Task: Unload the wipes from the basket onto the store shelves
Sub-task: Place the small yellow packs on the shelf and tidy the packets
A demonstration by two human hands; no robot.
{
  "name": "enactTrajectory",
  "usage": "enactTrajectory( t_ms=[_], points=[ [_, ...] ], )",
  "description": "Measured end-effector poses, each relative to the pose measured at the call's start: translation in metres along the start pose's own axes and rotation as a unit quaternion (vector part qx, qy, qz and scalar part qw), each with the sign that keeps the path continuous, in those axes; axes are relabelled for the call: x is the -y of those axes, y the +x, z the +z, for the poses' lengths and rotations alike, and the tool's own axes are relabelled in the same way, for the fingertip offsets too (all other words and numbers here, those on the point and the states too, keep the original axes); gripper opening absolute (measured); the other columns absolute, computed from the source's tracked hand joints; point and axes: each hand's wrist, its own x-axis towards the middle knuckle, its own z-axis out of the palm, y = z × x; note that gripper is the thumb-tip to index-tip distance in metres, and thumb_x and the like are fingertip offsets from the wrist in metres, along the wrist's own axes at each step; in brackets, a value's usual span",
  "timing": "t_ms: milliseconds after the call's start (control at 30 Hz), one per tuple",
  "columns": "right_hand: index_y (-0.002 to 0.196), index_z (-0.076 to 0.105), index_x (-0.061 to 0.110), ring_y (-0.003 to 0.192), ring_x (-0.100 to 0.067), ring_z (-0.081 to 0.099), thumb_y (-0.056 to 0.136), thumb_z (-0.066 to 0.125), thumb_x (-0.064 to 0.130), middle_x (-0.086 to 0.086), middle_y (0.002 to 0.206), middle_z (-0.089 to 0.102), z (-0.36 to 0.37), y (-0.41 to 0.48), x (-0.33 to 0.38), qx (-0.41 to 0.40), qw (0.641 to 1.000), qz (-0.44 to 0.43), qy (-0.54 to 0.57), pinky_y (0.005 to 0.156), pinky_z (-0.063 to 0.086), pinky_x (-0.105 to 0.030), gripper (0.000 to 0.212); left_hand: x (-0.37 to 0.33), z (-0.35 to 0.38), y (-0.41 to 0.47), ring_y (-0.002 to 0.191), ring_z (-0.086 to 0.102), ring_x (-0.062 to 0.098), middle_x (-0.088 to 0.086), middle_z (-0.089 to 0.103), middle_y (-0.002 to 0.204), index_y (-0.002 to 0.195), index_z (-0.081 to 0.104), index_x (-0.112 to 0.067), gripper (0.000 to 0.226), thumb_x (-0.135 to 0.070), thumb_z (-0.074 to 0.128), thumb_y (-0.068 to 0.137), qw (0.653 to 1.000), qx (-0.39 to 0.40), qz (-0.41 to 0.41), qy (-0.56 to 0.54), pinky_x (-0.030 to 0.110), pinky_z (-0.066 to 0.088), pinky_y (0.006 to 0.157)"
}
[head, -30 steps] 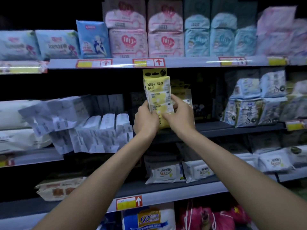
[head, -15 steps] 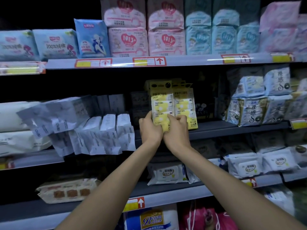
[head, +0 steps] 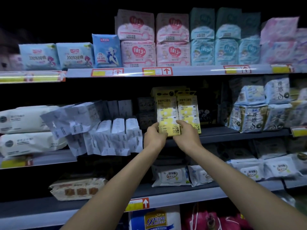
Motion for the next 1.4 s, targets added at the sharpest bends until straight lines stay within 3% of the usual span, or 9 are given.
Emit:
enactTrajectory(
  t_ms=[67,133,300,500,733,900,1100,1267,1400],
  points=[
    [0.154,0.045,0.017,0.14,-0.025,0.048,0.089,0.075,0.004,-0.005,0.156,0.048,-0.009,-0.005,0.0,0.0,1.0,-0.004,-0.002,0.094,0.049,-0.028,0.072,-0.003,-0.003,-0.007,0.121,0.063,0.018,0.004,0.058,0.15,0.157,0.045,-0.017,0.064,-0.015,0.07,0.098,1.0,0.016,-0.007,0.013,0.025,0.046,0.083],
    [0.152,0.047,0.017,0.141,-0.025,0.047,0.087,0.08,0.011,-0.005,0.154,0.049,-0.019,-0.01,0.0,-0.007,1.0,-0.008,-0.005,0.104,0.048,-0.034,0.073,-0.006,-0.006,-0.016,0.109,0.06,0.016,0.006,0.057,0.149,0.158,0.042,-0.016,0.066,-0.017,0.069,0.098,0.999,0.032,-0.003,0.028,0.026,0.044,0.082],
    [0.152,0.048,0.02,0.139,-0.027,0.048,0.085,0.083,0.022,-0.007,0.152,0.052,-0.046,-0.025,0.004,-0.013,1.0,-0.017,-0.013,0.103,0.049,-0.039,0.076,-0.013,-0.02,-0.04,0.12,0.063,0.019,0.004,0.062,0.143,0.157,0.044,-0.016,0.067,-0.022,0.072,0.096,0.996,0.052,0.036,0.065,0.029,0.051,0.089],
    [0.15,0.049,0.023,0.14,-0.024,0.048,0.087,0.081,0.035,-0.003,0.152,0.052,-0.066,-0.046,0.025,-0.015,0.998,-0.056,0.018,0.105,0.045,-0.038,0.072,-0.034,-0.07,-0.086,0.122,0.053,0.0,-0.013,0.059,0.135,0.152,0.051,-0.028,0.065,-0.034,0.076,0.092,0.99,0.06,0.119,0.05,0.017,0.041,0.094],
    [0.156,0.039,0.027,0.146,-0.021,0.038,0.086,0.078,0.049,0.001,0.161,0.037,-0.035,-0.088,0.091,0.048,0.988,-0.142,0.023,0.114,0.037,-0.038,0.084,-0.022,-0.173,-0.131,0.145,0.038,0.0,-0.021,0.042,0.159,0.155,0.04,-0.045,0.089,-0.081,0.059,0.076,0.968,0.026,0.174,0.177,0.027,0.035,0.112],
    [0.155,0.039,0.027,0.14,-0.019,0.042,0.084,0.08,0.047,0.001,0.154,0.039,0.015,-0.114,0.142,0.097,0.972,-0.211,0.038,0.106,0.037,-0.028,0.085,0.007,-0.255,-0.151,0.147,0.039,0.008,-0.014,0.041,0.16,0.156,0.039,-0.04,0.081,-0.073,0.063,0.086,0.952,-0.049,0.157,0.259,0.04,0.037,0.121],
    [0.151,0.043,0.03,0.125,-0.013,0.048,0.094,0.071,0.041,0.007,0.135,0.045,0.096,-0.149,0.192,0.102,0.948,-0.294,0.066,0.099,0.045,-0.026,0.064,0.057,-0.342,-0.153,0.138,0.05,0.011,-0.012,0.05,0.153,0.152,0.047,-0.034,0.084,-0.075,0.061,0.08,0.957,-0.151,0.088,0.234,0.04,0.048,0.109],
    [0.155,0.034,0.035,0.137,-0.014,0.04,0.098,0.062,0.041,0.01,0.146,0.035,0.181,-0.172,0.222,0.162,0.939,-0.304,0.02,0.103,0.042,-0.026,0.064,0.113,-0.383,-0.129,0.136,0.051,0.018,-0.004,0.05,0.15,0.157,0.04,-0.03,0.073,-0.056,0.064,0.093,0.945,-0.234,0.065,0.221,0.044,0.05,0.104],
    [0.162,0.009,0.037,0.154,-0.027,0.015,0.099,0.059,0.042,-0.002,0.166,0.008,0.241,-0.171,0.236,0.185,0.946,-0.264,-0.03,0.117,0.033,-0.038,0.08,0.148,-0.394,-0.092,0.147,0.04,0.025,0.005,0.035,0.163,0.165,0.02,-0.033,0.077,-0.047,0.059,0.099,0.917,-0.257,0.074,0.296,0.049,0.045,0.111]
  ],
)
